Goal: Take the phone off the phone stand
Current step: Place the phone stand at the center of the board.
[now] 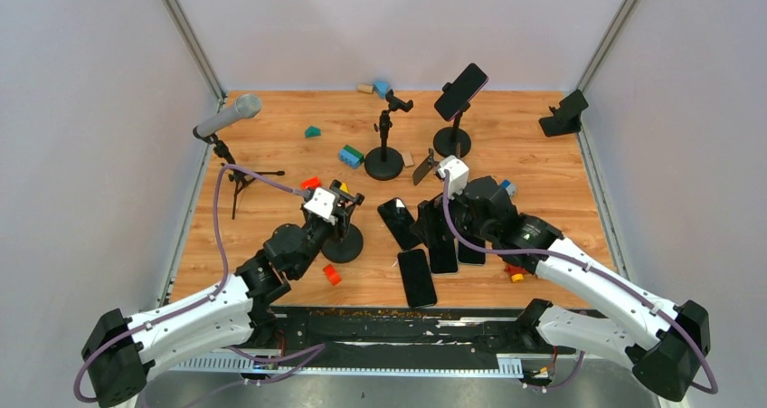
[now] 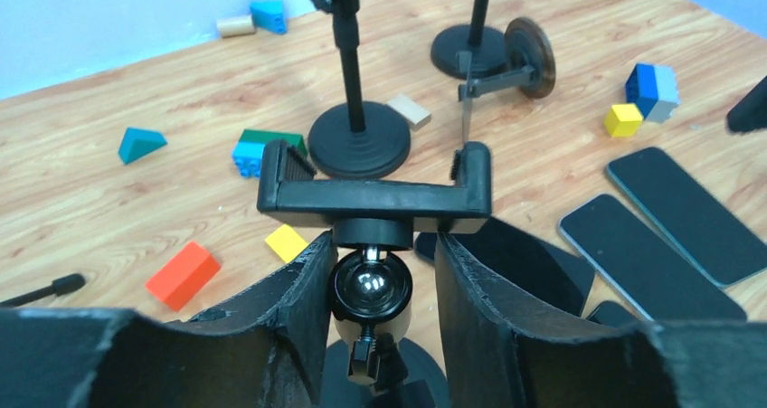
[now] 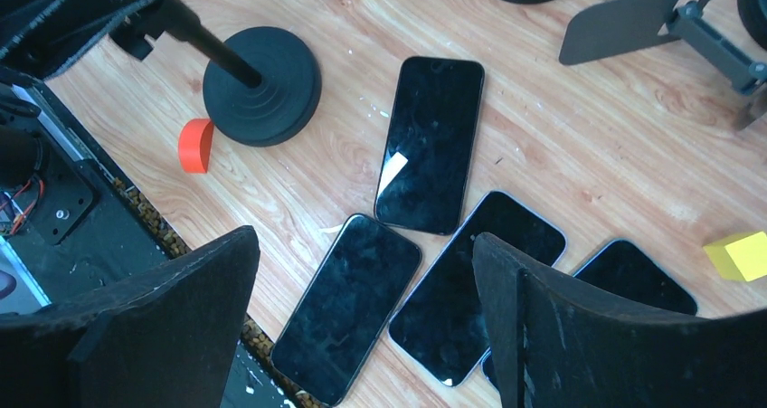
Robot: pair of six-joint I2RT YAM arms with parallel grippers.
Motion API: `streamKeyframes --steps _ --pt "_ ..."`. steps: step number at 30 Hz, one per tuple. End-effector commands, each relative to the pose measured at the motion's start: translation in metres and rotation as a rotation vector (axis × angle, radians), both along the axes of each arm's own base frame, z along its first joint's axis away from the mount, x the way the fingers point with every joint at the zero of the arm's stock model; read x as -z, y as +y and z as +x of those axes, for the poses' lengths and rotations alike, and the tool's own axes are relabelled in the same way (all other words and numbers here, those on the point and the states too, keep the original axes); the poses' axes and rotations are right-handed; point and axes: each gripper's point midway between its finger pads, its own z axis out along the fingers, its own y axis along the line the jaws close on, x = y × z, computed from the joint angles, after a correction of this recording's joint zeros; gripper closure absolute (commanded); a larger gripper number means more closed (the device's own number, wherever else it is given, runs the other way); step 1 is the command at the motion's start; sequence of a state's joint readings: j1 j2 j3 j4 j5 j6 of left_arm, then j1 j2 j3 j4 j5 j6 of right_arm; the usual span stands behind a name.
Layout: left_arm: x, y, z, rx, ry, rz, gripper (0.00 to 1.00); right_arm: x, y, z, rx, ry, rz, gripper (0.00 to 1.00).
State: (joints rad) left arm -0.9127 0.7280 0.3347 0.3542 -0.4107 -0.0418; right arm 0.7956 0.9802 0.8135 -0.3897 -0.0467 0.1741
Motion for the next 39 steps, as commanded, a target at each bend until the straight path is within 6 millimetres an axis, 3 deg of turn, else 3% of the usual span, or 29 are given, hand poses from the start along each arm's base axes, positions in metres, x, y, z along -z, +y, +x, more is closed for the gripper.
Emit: streamKeyframes --steps 1,4,8,11,16,24,33,36,39 --pt "-0.047 -0.012 0.005 0.02 -0.094 -0.197 0.47 0.003 -0.001 -0.006 0.011 0.023 0.024 0.11" --pt "-0.044 -0.013 0.006 0.019 -0.086 -0.19 0.4 0.008 -0.004 -0.009 0.016 0.034 0.02 0.11" --pt "-0.045 -0.01 0.007 0.009 -0.073 -0.172 0.19 0.008 -0.009 -0.012 0.026 0.036 0.024 0.1" --pt "-0.047 -0.006 0.005 0.0 -0.065 -0.163 0.16 0.006 -0.013 -0.013 0.037 0.028 0.024 0.1" --pt "-0.051 0.006 0.0 -0.029 -0.029 -0.16 0.02 0.007 -0.017 -0.013 0.057 0.028 0.017 0.1" --pt "-0.056 0.041 -0.012 -0.144 0.072 -0.232 0.0 0.014 -0.037 -0.002 0.204 0.04 -0.023 0.09" --pt "-0.043 0.089 -0.034 -0.319 0.247 -0.295 0.0 0.029 -0.05 -0.004 0.304 0.128 -0.075 0.04" --pt "-0.043 0.1 -0.042 -0.354 0.294 -0.267 0.0 0.015 -0.063 0.0 0.369 0.12 -0.116 0.0" --pt "-0.061 0.099 -0.048 -0.306 0.292 -0.23 0.0 -0.009 -0.083 0.006 0.446 0.065 -0.159 0.0"
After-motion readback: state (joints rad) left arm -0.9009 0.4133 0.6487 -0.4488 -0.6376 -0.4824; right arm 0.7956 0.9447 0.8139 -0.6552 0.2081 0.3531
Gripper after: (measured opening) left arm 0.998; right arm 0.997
